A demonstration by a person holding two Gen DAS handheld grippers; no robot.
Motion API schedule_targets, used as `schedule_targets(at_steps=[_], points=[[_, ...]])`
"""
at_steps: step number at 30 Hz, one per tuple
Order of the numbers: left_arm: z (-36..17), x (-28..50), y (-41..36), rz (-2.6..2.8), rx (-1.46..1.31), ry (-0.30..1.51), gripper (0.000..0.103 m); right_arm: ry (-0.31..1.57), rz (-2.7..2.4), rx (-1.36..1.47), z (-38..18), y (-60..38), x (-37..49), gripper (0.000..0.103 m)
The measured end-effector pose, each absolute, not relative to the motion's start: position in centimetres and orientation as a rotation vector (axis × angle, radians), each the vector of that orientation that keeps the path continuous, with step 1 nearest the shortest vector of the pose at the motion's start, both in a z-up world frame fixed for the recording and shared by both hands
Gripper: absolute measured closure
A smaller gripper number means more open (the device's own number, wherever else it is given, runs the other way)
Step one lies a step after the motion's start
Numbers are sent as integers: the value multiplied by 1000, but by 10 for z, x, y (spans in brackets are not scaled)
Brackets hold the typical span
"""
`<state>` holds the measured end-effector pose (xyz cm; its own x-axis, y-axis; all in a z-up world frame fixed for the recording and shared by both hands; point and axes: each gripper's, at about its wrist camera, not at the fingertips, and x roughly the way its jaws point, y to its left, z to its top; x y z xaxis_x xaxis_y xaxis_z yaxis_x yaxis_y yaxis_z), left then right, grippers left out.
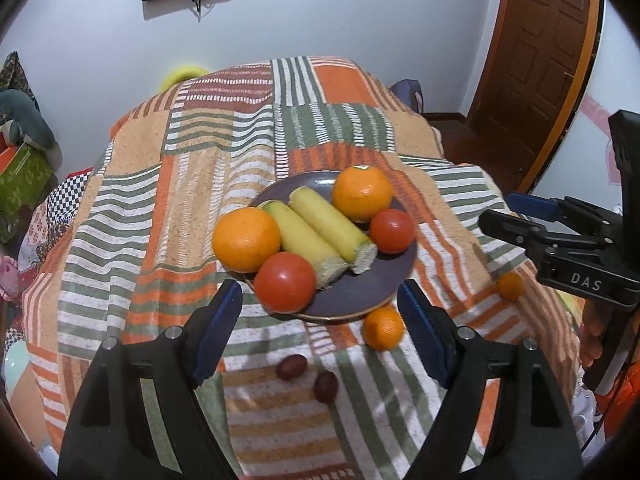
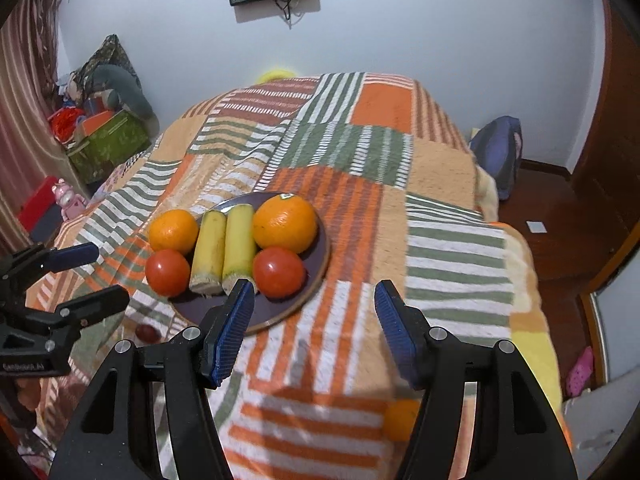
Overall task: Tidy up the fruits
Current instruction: 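Grasp a tangerine with the left tool while the right tool grasps another tangerine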
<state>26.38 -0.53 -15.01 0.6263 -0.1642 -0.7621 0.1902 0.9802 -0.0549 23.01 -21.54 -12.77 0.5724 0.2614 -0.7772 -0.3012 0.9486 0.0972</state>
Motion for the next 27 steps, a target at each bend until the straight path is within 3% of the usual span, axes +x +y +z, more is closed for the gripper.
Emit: schedule_targets(at_steps=[11, 27], points=[[-154, 240, -36, -245, 45, 907, 23, 916, 272, -56, -130, -261, 198, 42], [-203, 262, -59, -231, 31, 1018, 27, 1047, 298, 15, -188, -284, 187, 42]])
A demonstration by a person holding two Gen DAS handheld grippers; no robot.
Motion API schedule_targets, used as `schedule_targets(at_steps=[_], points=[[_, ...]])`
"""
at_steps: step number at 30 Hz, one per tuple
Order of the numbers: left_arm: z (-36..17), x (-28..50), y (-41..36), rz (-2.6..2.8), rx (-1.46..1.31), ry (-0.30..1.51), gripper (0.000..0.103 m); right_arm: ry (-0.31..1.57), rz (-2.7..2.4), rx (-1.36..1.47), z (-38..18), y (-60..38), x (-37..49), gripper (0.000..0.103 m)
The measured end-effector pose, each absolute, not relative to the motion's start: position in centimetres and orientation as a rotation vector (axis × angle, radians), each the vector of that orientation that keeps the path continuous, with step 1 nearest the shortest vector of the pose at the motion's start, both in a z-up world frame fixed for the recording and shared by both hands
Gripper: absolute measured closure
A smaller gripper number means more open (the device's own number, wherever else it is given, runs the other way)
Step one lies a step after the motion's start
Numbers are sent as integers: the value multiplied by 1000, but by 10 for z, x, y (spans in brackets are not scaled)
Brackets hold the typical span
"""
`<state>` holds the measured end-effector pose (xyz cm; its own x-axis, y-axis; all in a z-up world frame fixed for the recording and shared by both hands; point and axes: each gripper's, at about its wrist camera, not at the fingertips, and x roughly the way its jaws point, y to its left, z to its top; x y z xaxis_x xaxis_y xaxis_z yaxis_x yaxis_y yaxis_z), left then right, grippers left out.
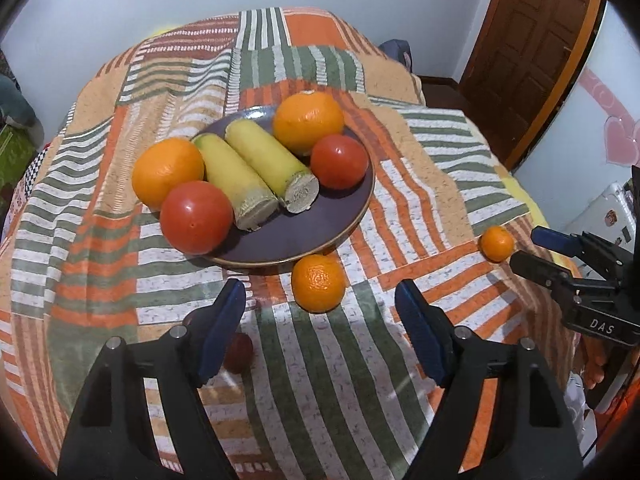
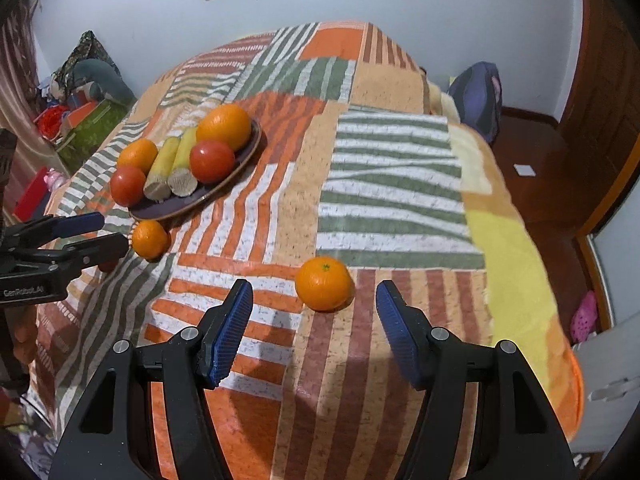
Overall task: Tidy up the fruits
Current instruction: 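Grasp a tangerine with the left tool while the right tool grasps another tangerine, then carry both tangerines onto the plate beside the oranges and open both tools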
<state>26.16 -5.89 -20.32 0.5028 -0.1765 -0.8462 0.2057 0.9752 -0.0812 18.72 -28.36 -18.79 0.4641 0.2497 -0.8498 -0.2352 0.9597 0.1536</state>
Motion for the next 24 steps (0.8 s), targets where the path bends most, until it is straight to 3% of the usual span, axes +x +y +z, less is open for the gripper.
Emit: schedule_targets(at_steps=[6, 12, 16, 18, 20, 24], points=[[-217, 274, -61, -239, 29, 1053, 31, 1060, 300, 28, -198, -283, 192, 43], [-230, 283, -62, -238, 21, 1090, 41, 1075, 302, 23, -207, -283, 196, 55], [-236, 287, -62, -245, 9, 1111, 48, 1070, 300, 18, -207, -283, 197, 60], [-239, 289, -62, -244, 6, 1120, 52, 1074, 301, 17, -208, -282, 198, 68], [-240, 289, -64, -237, 18, 1118, 65, 1070, 301, 13, -208, -281, 198, 70], [-239, 289, -64, -242, 18, 1116, 67, 1062, 297, 7, -207, -280, 198, 70]])
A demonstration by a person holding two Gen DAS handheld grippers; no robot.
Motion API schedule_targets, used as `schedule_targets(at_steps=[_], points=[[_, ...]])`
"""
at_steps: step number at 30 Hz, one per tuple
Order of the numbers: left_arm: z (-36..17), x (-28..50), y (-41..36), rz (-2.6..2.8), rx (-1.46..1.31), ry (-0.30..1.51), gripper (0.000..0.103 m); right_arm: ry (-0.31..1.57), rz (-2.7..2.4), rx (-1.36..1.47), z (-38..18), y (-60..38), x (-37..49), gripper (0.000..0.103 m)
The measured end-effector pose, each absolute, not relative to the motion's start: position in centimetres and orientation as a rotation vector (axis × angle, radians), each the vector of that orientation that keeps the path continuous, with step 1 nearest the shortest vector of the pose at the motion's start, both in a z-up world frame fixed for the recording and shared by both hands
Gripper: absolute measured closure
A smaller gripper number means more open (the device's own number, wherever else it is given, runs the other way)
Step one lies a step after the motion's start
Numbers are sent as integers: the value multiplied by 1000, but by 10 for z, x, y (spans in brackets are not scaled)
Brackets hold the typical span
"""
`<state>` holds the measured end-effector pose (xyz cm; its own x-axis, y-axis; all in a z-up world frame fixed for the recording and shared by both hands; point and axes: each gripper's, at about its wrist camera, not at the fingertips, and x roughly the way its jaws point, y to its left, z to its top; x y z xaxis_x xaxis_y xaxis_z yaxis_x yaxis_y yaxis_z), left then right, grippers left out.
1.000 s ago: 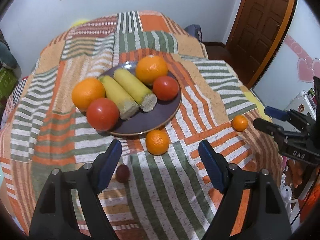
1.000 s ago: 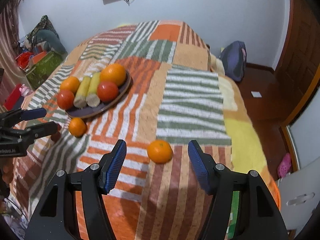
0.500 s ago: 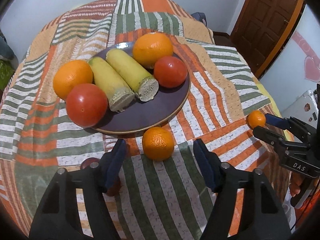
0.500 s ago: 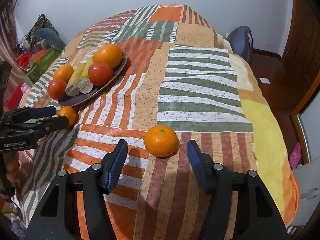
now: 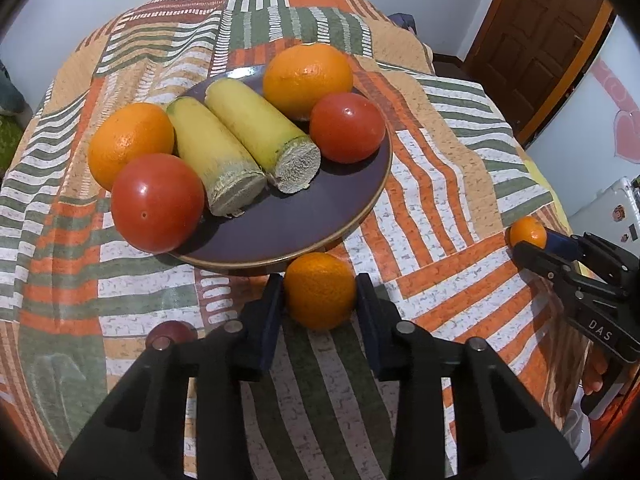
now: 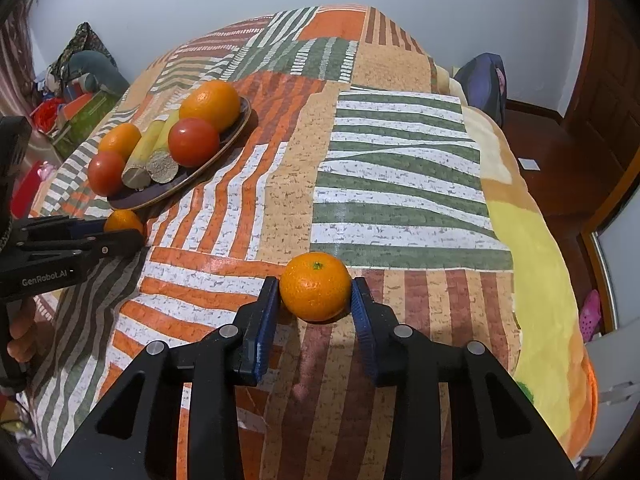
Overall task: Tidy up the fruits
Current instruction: 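Carry both tangerines onto the plate beside the oranges and open both tools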
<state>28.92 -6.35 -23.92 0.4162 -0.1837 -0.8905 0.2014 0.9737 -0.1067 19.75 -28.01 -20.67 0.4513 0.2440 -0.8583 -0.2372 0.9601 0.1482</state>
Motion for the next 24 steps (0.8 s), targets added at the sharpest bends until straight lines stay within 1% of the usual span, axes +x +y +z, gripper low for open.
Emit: schedule_targets(at_steps=[5, 24], points=[[-232, 286, -60, -253, 4, 1100, 68, 1047, 306, 7, -200, -276, 198, 70], [-167, 278, -32, -220, 18, 901, 68, 895, 394, -47, -147, -222, 221, 70]])
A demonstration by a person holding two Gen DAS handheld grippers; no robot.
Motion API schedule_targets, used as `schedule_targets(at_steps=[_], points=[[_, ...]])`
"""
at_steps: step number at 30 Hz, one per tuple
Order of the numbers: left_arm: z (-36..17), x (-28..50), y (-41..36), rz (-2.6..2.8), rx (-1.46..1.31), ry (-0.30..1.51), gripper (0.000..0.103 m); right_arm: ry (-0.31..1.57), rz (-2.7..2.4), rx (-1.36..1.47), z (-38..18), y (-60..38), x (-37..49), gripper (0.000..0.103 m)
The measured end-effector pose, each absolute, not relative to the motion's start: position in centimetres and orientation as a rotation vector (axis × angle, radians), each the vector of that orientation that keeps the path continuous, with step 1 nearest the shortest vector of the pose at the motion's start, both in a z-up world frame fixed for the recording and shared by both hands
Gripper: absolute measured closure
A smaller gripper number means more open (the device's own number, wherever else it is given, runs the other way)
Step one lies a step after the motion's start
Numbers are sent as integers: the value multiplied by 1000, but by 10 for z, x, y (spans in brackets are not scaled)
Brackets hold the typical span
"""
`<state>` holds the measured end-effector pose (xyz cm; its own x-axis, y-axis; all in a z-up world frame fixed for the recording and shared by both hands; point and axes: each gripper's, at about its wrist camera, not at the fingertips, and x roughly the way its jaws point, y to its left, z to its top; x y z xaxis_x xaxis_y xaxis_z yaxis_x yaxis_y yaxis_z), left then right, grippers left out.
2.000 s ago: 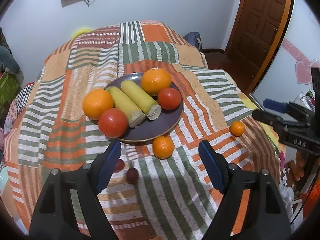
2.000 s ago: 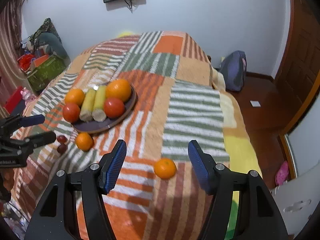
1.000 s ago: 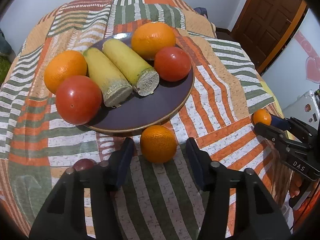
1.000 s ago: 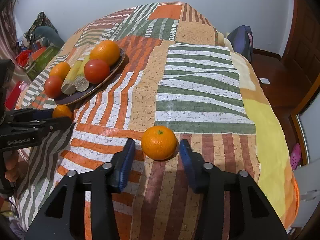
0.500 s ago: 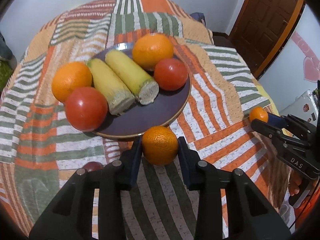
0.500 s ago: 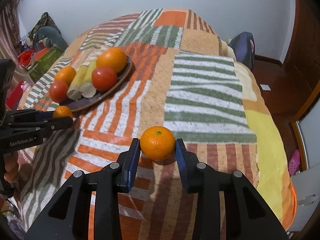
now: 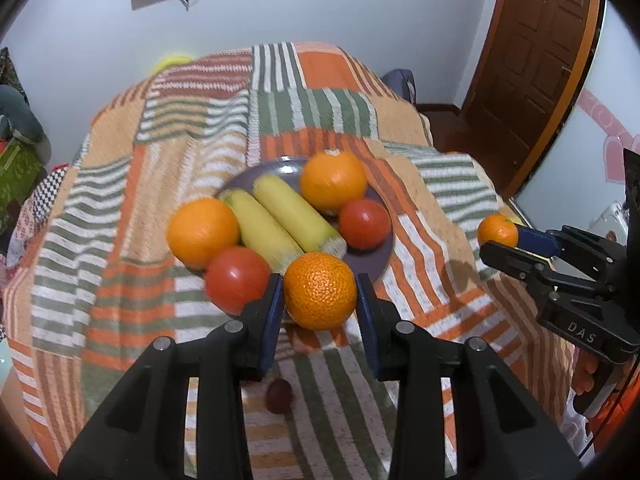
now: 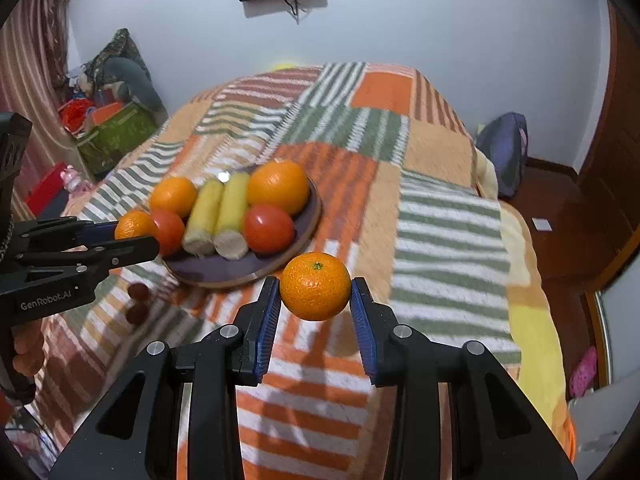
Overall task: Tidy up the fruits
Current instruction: 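Carry both tangerines onto the plate beside the oranges and open both tools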
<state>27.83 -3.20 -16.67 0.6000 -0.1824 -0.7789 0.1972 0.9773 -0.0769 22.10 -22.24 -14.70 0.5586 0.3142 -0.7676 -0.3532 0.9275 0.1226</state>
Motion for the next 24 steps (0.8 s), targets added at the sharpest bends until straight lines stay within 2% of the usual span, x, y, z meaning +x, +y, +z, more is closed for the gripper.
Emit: schedule_targets(at_steps=[13, 24], points=[[-142, 306, 1, -172, 1, 836, 68, 820, 463, -43, -134, -178, 258, 70], [-169, 345, 2, -184, -17, 890, 68, 877, 502, -99, -163, -146, 284, 70]])
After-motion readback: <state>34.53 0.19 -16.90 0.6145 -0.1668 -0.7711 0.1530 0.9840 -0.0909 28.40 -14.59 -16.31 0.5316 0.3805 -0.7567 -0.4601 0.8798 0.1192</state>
